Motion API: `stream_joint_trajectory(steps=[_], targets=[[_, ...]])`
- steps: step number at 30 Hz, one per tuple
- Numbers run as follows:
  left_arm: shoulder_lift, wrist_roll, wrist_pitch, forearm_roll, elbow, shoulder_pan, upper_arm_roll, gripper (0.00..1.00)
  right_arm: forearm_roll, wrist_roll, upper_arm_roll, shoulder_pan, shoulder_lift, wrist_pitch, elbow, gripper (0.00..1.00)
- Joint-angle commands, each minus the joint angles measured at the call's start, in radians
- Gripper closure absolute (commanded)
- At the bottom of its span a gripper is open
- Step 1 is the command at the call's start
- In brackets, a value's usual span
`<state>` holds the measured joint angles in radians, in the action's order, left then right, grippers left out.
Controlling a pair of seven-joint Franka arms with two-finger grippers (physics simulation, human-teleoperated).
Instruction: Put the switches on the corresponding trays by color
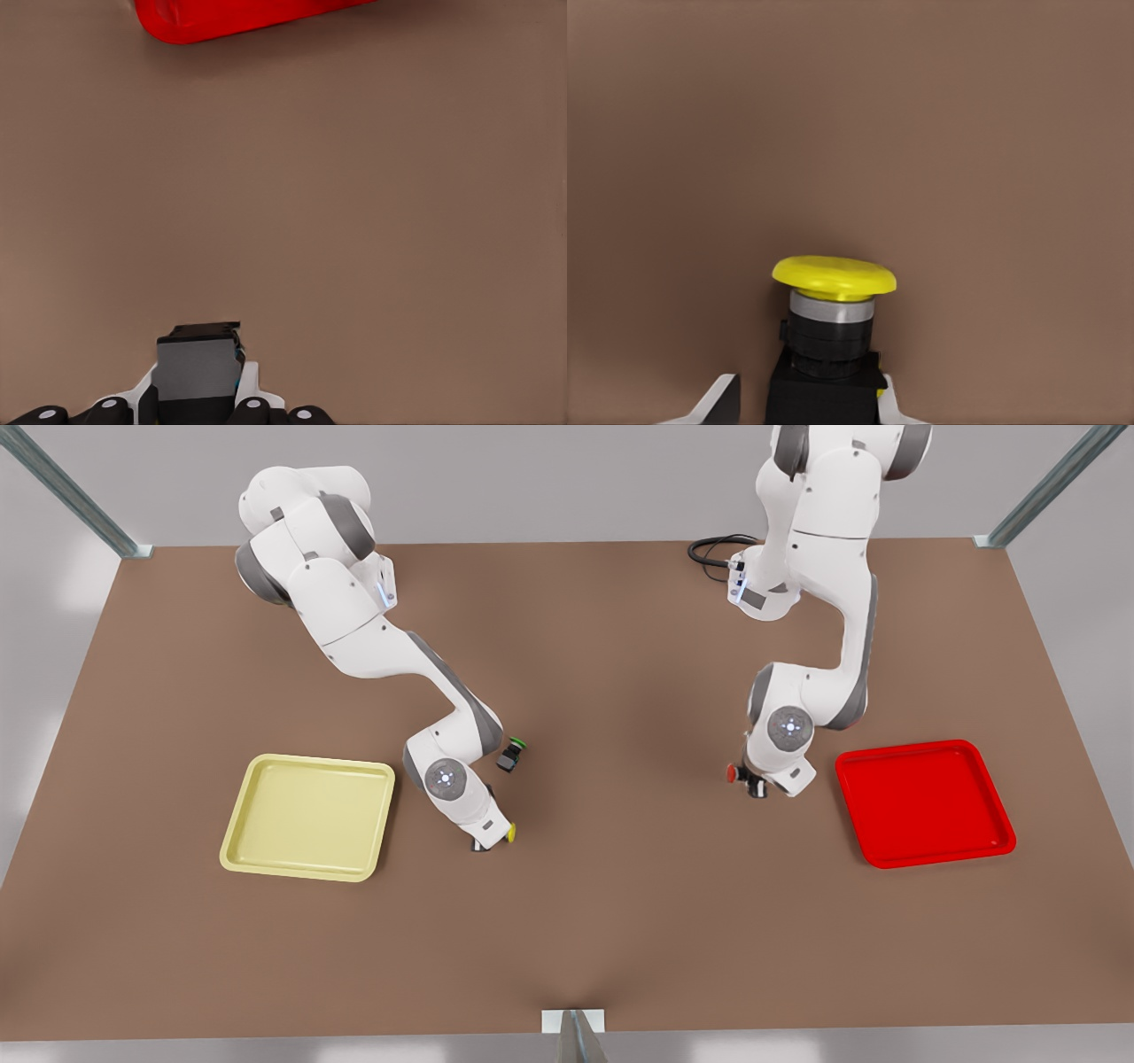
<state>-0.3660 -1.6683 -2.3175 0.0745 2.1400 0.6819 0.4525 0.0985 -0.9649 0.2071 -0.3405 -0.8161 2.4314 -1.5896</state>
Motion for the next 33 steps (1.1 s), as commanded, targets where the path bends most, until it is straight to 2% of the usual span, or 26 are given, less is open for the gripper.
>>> stream_joint_trajectory(steps=[1, 3, 11, 16, 19, 22, 23, 24, 31, 33], targets=[[-0.002, 0.036, 0.0, -0.007, 0.0, -0.001, 0.02, 0.48, 0.001, -0.002, 0.0, 0.002, 0.0, 0.0, 0.0, 0.41], [-0.027, 0.165, -0.006, -0.004, -0.015, -0.013, 0.084, 0.48, 0.001, 0.0, 0.0, -0.005, 0.0, 0.0, 0.002, 0.43], [-0.054, 0.34, -0.011, -0.004, -0.045, -0.094, 0.126, 0.48, 0.004, -0.003, -0.002, -0.005, 0.0, -0.028, 0.007, 0.46], [-0.099, 0.575, -0.02, -0.005, -0.103, -0.242, 0.141, 0.48, 0.018, -0.048, -0.002, -0.005, 0.003, -0.026, 0.014, 0.45], [-0.11, 0.639, -0.026, -0.009, -0.123, -0.281, 0.152, 0.48, 0.02, -0.095, -0.002, -0.005, 0.003, -0.022, 0.011, 0.45], [-0.171, 0.74, -0.056, -0.009, -0.169, -0.364, 0.153, 0.48, 0.018, -0.112, -0.002, -0.005, 0.006, -0.02, 0.011, 0.45], [-0.18, 0.751, -0.056, -0.009, -0.184, -0.38, 0.152, 0.21, 0.017, -0.107, -0.003, -0.005, 0.008, -0.02, 0.011, 0.46], [-0.188, 0.762, -0.054, -0.005, -0.195, -0.386, 0.152, 0.0, 0.017, -0.106, -0.002, -0.005, 0.008, -0.02, 0.011, 0.46], [-0.185, 0.797, -0.031, -0.005, -0.2, -0.381, 0.152, 0.0, 0.003, -0.1, -0.014, 0.009, 0.02, -0.026, 0.027, 0.46], [-0.148, 0.93, 0.107, -0.002, -0.279, -0.378, 0.143, 0.0, 0.001, -0.1, -0.029, 0.023, 0.038, -0.026, 0.023, 0.46]])
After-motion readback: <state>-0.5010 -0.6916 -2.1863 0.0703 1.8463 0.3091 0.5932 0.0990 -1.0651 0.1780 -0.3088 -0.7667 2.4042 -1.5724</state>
